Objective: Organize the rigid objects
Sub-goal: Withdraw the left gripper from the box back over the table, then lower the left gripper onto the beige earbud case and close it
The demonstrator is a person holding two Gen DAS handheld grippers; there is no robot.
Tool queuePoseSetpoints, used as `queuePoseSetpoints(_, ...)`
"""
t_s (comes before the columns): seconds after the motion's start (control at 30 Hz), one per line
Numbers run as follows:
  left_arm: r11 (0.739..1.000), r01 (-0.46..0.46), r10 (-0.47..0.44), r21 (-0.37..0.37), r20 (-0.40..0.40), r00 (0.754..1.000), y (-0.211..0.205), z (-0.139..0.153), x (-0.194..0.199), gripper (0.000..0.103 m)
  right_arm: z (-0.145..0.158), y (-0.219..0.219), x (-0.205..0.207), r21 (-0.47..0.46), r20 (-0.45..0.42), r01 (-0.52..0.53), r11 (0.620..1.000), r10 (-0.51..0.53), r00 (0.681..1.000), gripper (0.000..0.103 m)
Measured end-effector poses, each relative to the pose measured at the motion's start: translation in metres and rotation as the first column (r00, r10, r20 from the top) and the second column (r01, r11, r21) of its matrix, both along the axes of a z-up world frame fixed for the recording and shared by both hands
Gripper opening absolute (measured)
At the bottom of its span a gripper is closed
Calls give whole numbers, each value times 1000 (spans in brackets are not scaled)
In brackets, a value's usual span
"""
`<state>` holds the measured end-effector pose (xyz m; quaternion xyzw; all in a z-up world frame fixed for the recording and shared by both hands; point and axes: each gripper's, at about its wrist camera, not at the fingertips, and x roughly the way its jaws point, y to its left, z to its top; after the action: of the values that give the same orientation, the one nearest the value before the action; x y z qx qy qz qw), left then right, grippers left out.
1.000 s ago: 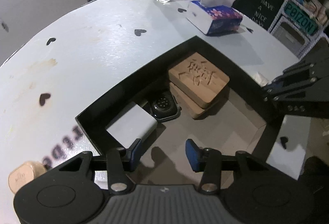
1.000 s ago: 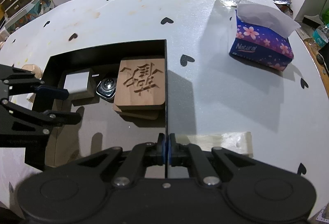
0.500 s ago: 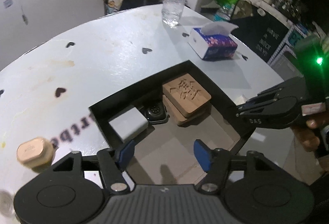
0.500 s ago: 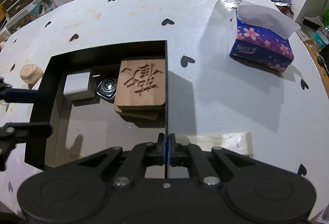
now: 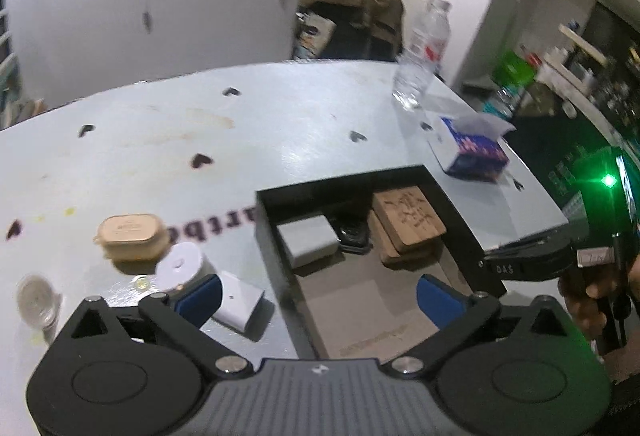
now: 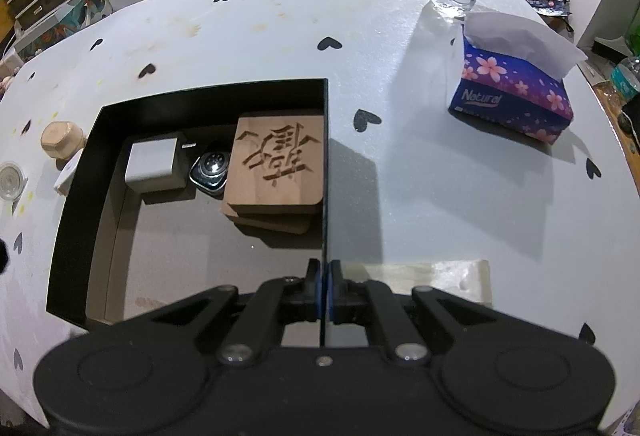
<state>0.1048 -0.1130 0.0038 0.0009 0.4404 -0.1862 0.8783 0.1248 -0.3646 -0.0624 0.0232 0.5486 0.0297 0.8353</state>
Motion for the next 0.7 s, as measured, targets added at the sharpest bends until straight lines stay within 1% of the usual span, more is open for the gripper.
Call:
queuePoseSetpoints(0.33, 993, -118, 117, 10, 72, 991, 21, -3, -18, 103, -1, -2, 0, 9, 1, 6, 1000, -6, 1000, 4)
queuePoseSetpoints(0.43, 983, -181, 182, -10, 73, 981, 35, -7, -18, 103, 0, -2, 0, 10, 1, 4, 1000, -4, 1000, 4)
queuePoseSetpoints(0.57, 964, -263, 265, -34, 76, 961, 54, -15, -13, 103, 0, -2, 0, 13, 2, 5, 1000, -5, 1000, 4)
queuePoseSetpoints(0.7, 951, -307, 307, -12, 95, 947, 68, -26, -3, 103, -1, -2, -1, 15, 3, 6, 1000, -6, 1000, 4)
